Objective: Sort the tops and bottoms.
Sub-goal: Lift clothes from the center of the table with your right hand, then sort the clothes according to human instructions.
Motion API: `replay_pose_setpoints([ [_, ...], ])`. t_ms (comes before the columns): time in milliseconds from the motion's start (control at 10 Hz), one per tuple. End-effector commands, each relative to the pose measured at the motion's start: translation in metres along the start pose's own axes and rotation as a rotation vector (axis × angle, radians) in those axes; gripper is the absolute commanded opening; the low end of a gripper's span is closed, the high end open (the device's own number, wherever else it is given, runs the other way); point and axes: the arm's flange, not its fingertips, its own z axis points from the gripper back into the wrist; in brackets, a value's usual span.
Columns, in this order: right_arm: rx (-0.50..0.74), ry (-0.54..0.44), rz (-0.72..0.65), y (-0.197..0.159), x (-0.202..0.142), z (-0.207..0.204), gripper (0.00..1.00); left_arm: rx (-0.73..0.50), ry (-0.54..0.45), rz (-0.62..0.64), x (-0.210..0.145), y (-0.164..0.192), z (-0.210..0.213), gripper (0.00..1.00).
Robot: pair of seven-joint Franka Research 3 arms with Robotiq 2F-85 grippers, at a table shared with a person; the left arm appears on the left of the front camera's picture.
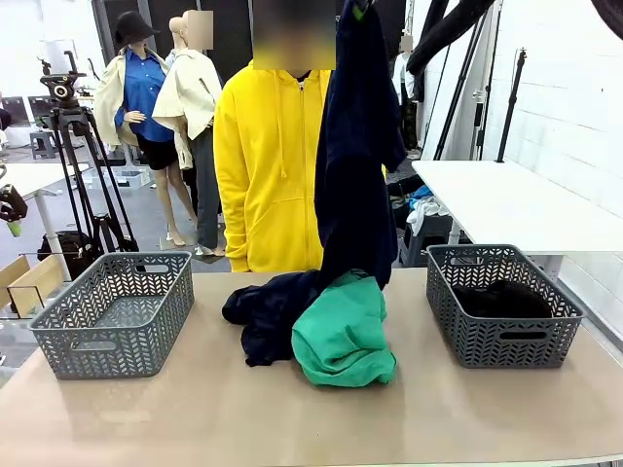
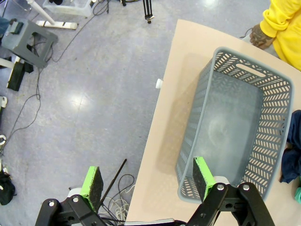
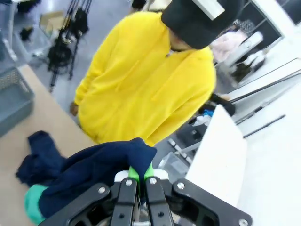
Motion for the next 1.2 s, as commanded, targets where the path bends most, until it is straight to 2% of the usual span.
replay_pose_setpoints([
  [0,-0.044,-0.002,-0.020,0.0030,0.0075,0.0053,0.00,0.013,0.000,-0.003,-0.0006,0.0009,0.0019,1.00],
  [100,0.000,0.000,0.000,0.0000,0.0000,0.0000,0.00,0.013,0.000,-0.003,-0.0006,0.0009,0.0019,1.00],
  [1100,0.000,0.000,0.000,0.0000,0.0000,0.0000,0.00,0.013,0.000,-0.003,-0.0006,0.0009,0.0019,1.00],
])
